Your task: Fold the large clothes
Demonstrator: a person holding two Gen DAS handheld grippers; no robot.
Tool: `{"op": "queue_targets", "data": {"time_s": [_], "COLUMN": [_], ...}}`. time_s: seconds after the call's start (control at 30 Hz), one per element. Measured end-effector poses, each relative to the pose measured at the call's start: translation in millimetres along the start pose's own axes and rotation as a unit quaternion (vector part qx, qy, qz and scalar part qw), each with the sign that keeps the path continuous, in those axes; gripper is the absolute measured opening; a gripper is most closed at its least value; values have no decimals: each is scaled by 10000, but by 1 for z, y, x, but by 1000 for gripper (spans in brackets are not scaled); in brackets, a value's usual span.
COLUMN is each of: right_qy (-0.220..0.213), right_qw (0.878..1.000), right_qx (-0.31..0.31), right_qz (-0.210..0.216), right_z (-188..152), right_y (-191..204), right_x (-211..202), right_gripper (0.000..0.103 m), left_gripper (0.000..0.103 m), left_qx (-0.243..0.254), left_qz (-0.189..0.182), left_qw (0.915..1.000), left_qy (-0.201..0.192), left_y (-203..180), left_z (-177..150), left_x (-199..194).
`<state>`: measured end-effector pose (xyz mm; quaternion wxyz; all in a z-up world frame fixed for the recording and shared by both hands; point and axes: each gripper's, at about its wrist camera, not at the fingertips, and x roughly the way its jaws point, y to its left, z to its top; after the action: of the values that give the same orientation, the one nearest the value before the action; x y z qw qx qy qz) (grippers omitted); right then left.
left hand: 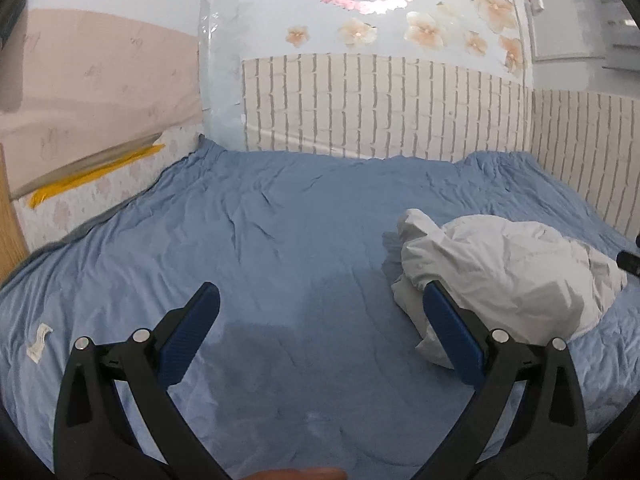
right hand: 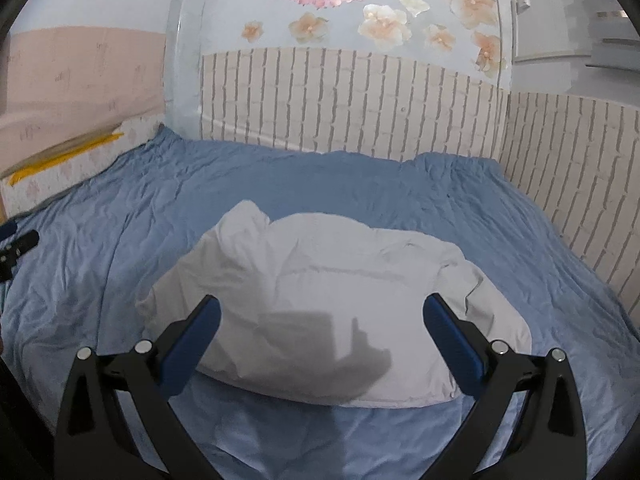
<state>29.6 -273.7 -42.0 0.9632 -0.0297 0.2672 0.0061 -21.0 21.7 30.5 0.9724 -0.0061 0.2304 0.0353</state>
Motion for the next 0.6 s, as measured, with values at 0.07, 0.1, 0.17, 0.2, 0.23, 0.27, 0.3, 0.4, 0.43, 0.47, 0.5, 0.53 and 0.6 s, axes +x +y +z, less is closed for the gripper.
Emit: {"op": "queue_targets", "data": {"time_s": [0.07, 0.1, 0.17, 0.2, 0.23, 0.27, 0.3, 0.4, 0.43, 0.47, 0.5, 0.53, 0.6], "right_qy": [40, 61, 115, 118, 123, 150, 193, 172, 128, 92, 41, 14, -30], "right_qw": [10000, 10000, 9998, 9998, 9997, 9995, 9994, 9997, 9997, 9998, 9998, 9998, 9996], "right_qx": [8, 25, 119, 155, 204, 230, 227, 96, 51, 34, 47, 73, 172], "right_qz": [4, 17, 61, 84, 109, 143, 173, 174, 176, 184, 193, 196, 210], "right_z": [0, -1, -1, -1, -1, -1, -1, -1, 0, 0, 1, 2, 3], "right_y": [-2, -3, -7, -8, -9, -11, -10, -4, -3, -2, -3, -3, -8], "right_x": [0, 0, 0, 0, -1, -1, 0, -4, -7, -9, -12, -14, -17], "right_gripper": [101, 101, 101, 101, 101, 101, 101, 101, 101, 101, 101, 101, 101], "left_gripper": [100, 100, 100, 100, 100, 100, 100, 100, 100, 100, 100, 100, 100], "left_qx": [-114, -173, -240, -251, -262, -281, -305, -547, -631, -775, -896, -1037, -1188], "left_qz": [-36, -68, -39, -5, 41, 117, 165, 238, 251, 265, 278, 286, 279], "left_qw": [9999, 9997, 9996, 9996, 9996, 9995, 9994, 9980, 9973, 9960, 9948, 9932, 9915], "left_qy": [93, 137, 156, 144, 124, 101, 93, 223, 276, 349, 396, 440, 447], "left_y": [4, 5, 7, 8, 9, 10, 12, 23, 25, 31, 35, 41, 45], "left_z": [0, -1, -1, -1, -2, -2, -3, -5, -6, -7, -8, -8, -11], "left_x": [1, 3, 3, 3, 2, 1, 1, 6, 8, 11, 13, 14, 14]}}
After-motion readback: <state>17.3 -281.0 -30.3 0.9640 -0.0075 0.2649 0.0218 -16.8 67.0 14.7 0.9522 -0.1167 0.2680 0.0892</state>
